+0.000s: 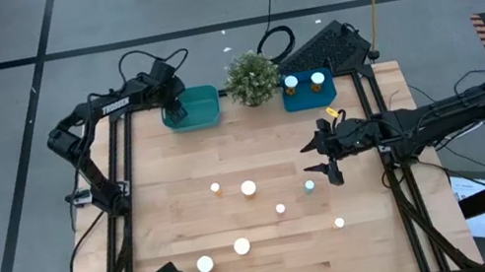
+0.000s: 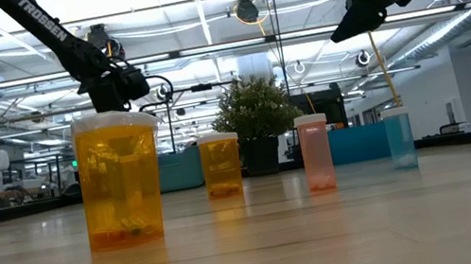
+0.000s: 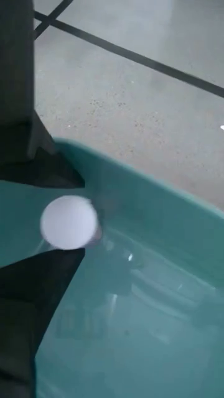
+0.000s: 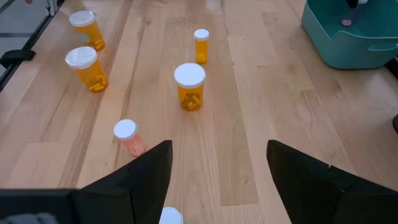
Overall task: Pick and place medicine bottles into bin by pill shape (circle, oval)
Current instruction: Put the pink small pill bottle into the green bin, then put the large orange pill bottle into the blue bin
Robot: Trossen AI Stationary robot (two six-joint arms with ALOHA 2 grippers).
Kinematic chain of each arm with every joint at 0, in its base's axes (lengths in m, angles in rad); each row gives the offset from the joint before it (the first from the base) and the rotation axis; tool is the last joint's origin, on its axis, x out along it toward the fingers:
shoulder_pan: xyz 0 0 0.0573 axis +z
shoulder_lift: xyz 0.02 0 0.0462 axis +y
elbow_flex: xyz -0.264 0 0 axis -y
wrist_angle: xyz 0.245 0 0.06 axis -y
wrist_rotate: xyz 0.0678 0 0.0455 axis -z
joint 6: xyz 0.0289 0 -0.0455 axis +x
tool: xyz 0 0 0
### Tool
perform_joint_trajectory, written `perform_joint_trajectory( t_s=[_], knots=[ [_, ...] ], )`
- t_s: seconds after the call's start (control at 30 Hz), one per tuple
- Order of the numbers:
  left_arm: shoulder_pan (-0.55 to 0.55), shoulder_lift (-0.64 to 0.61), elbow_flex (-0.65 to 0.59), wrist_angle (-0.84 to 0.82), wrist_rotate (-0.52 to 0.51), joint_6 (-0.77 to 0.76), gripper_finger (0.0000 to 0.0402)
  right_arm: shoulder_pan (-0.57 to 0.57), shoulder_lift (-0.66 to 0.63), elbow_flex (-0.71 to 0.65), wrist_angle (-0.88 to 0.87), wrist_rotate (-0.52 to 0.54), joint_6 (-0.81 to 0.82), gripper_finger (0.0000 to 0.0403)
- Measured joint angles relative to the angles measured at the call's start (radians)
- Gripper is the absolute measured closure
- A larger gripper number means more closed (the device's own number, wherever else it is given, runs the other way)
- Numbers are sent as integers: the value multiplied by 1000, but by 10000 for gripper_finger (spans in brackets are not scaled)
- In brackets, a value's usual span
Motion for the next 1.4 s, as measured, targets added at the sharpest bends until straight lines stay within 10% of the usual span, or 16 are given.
perform_joint_trajectory(
  t_s=[0.33,1.07,1.4],
  knots=[
    [-6,-24,-1,12,-15,-10,148,0,0,0,0,-2,0,149],
    [-66,-143,-1,-10,-31,-134,144,0,0,0,-8,-4,9,149],
    [-224,-380,-52,-92,25,-271,144,0,0,0,-9,-4,44,149]
  ],
)
